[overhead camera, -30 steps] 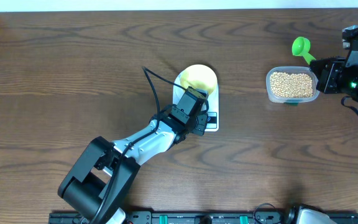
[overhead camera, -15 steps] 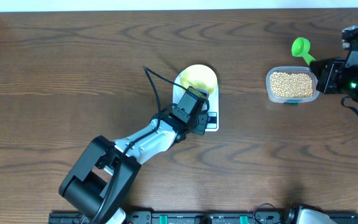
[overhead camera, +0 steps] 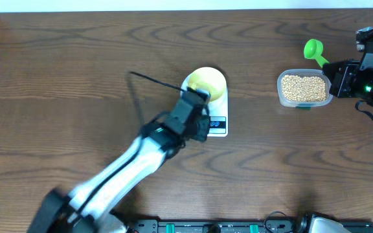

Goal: Scoop item into bowl and weigh 50g on scale
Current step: 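Lift the left gripper back from the scale buttons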

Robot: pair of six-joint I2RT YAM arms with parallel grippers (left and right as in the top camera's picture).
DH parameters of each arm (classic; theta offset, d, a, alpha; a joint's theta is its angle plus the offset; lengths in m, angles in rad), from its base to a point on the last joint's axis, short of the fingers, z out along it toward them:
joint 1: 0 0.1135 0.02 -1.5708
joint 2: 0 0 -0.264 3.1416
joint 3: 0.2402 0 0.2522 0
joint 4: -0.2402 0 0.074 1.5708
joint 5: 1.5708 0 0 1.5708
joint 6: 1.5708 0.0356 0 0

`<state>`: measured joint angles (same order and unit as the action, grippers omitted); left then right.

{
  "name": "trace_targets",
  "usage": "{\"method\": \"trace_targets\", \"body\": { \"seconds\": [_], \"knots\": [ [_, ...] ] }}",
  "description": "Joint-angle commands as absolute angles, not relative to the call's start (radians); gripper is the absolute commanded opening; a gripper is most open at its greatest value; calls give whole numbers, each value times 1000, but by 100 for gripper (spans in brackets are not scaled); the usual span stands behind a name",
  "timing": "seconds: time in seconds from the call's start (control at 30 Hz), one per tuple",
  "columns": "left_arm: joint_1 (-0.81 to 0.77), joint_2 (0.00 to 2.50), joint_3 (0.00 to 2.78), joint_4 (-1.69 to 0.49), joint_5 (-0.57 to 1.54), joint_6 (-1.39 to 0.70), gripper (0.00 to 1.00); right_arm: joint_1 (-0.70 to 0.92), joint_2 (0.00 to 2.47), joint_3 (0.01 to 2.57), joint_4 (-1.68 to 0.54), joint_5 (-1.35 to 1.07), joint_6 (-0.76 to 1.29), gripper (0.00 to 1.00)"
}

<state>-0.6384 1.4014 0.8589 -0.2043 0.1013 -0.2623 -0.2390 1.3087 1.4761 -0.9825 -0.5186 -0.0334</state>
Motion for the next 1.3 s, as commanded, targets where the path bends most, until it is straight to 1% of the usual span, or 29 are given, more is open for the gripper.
{"method": "trace_targets", "body": {
  "seconds": [0.0,0.1,0.2,0.33,0.5,0.57,0.67,0.8,0.93,1.13,1.17,1.23,1.27],
  "knots": [
    [-632,1259,867,-237,89,-268,7,-234,1309,1475,-984,-518,-23,1],
    [-632,1167,866,-275,88,-267,7,-234,1309,1475,-985,-518,-23,1],
    [-632,1140,866,-327,55,-266,7,-234,1309,1475,-987,-518,-23,1],
    [-632,1180,860,-387,33,-267,7,-234,1309,1475,-987,-518,-23,1],
    [-632,1252,860,-401,32,-266,7,-234,1309,1475,-990,-514,-26,1],
    [-631,1274,860,-397,20,-267,7,-234,1309,1475,-1010,-514,-67,1],
    [-632,1287,860,-396,-78,-267,7,-234,1309,1475,-1055,-514,-120,1],
    [-632,1285,860,-406,-179,-266,7,-234,1309,1475,-1099,-516,-115,1],
    [-632,1283,860,-408,-167,-267,7,-234,1309,1475,-1139,-515,-67,1],
    [-610,1283,860,-408,-170,-267,7,-234,1309,1475,-1140,-467,-68,1],
    [-603,1283,860,-407,-170,-267,11,-234,1309,1475,-1133,-451,-68,1],
    [-592,1283,860,-407,-170,-267,24,-234,1309,1475,-1118,-419,-68,1],
    [-586,1283,860,-407,-170,-267,24,-234,1309,1475,-1108,-401,-68,1]
  ]
}}
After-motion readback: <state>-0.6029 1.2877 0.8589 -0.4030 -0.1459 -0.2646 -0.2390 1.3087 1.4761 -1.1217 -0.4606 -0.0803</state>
